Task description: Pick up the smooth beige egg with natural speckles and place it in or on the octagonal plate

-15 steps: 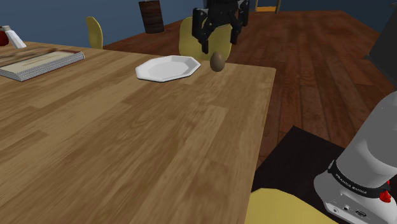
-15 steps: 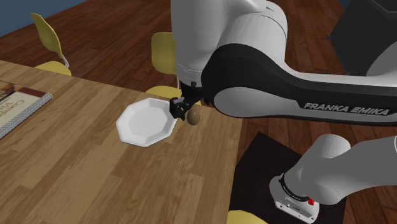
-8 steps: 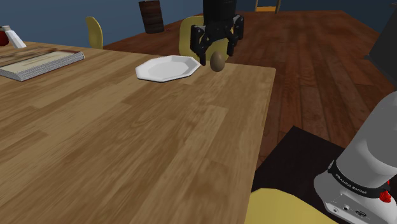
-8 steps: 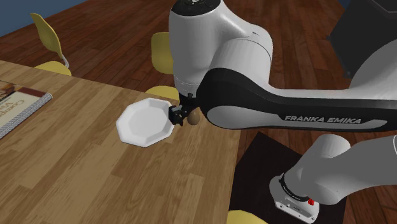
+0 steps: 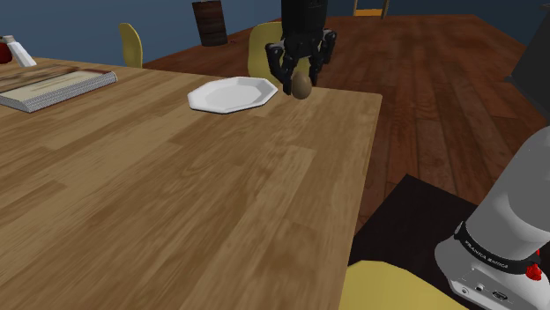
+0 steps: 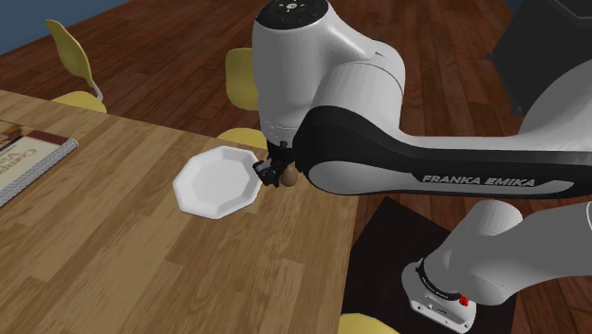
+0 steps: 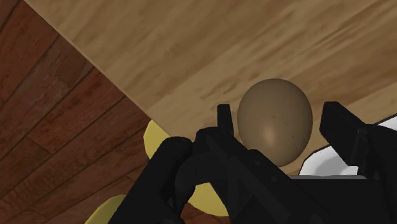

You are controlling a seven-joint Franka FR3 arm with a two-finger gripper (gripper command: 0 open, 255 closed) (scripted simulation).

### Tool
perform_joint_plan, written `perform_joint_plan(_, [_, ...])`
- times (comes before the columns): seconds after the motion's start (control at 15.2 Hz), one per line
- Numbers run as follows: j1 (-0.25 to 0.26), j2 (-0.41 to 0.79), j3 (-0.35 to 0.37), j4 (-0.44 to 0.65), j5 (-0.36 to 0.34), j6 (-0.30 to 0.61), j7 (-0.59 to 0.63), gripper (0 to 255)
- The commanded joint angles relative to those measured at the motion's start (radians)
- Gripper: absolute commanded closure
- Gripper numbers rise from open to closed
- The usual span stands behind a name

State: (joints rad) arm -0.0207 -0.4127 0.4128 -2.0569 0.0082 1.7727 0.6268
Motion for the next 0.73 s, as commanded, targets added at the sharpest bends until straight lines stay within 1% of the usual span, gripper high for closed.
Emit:
perform_joint_plan(0.0, [0.000, 0.000, 0.000, 0.000, 0.000, 0.000, 0.000, 255])
perform_joint_plan(0.53, [0.000, 0.000, 0.000, 0.000, 0.000, 0.000, 0.000, 255])
perform_joint_plan(0.66, [-0.002, 0.004, -0.001, 0.030, -0.002, -0.026, -0.002, 255])
